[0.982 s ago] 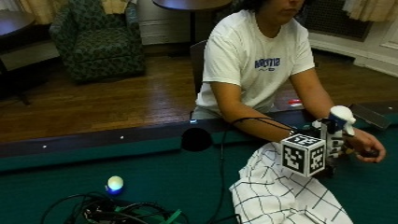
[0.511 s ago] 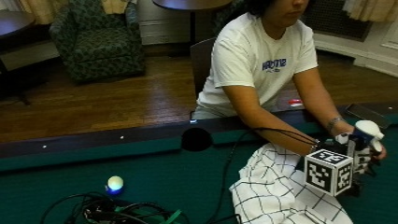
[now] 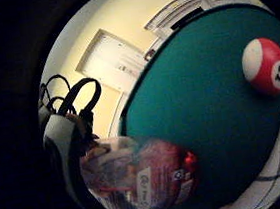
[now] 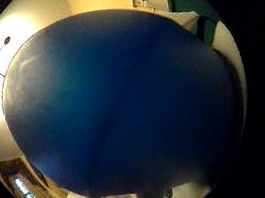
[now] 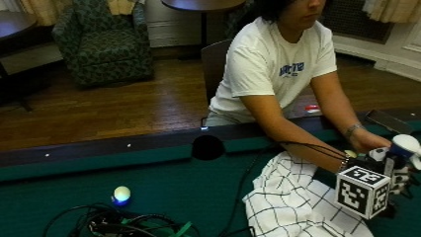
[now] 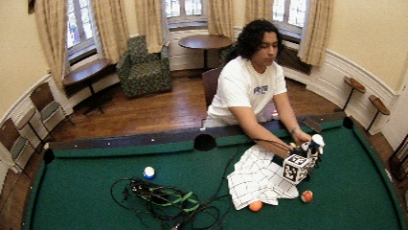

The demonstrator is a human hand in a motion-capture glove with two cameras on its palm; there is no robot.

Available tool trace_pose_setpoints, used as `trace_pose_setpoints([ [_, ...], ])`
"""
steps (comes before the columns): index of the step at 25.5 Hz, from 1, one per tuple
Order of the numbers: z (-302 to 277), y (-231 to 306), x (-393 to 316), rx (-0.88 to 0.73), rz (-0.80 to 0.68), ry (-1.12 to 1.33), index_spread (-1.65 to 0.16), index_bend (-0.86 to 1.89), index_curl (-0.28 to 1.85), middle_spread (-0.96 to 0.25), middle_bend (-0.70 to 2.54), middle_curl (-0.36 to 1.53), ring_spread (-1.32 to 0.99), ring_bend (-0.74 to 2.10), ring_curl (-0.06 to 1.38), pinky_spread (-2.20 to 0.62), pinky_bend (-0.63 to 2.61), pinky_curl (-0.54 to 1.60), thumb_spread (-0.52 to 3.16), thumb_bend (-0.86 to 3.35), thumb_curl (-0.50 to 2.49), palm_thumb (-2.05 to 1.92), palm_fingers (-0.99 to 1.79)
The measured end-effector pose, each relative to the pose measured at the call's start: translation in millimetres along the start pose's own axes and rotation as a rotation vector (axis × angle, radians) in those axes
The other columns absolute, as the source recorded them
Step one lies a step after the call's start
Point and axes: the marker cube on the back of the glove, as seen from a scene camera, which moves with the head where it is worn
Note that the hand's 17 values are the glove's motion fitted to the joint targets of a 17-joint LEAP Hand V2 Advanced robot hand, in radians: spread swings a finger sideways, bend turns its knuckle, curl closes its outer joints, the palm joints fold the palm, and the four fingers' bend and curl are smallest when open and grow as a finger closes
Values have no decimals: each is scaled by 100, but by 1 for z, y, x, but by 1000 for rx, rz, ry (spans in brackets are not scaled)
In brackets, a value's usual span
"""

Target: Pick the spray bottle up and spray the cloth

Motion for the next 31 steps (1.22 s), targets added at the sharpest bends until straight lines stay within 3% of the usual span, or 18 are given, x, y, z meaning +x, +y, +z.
trace_pose_setpoints([
  [9, -3, 9, 2, -43, 70, 25, -31, 16, 61, -21, 60, 51, -20, 63, 45, -25, 42, 39, 36, -4, 81, 87, 126],
  [18, -22, 28, 3, -137, 132, 114, -34, 17, 54, -20, 40, 44, -19, 47, 41, -2, 27, 37, 71, -9, 66, 65, 82],
  [31, -91, 112, -30, -316, 115, 440, -39, 11, 40, -20, 22, 37, -19, 35, 34, 13, 27, 35, 87, -5, 50, 51, 56],
])
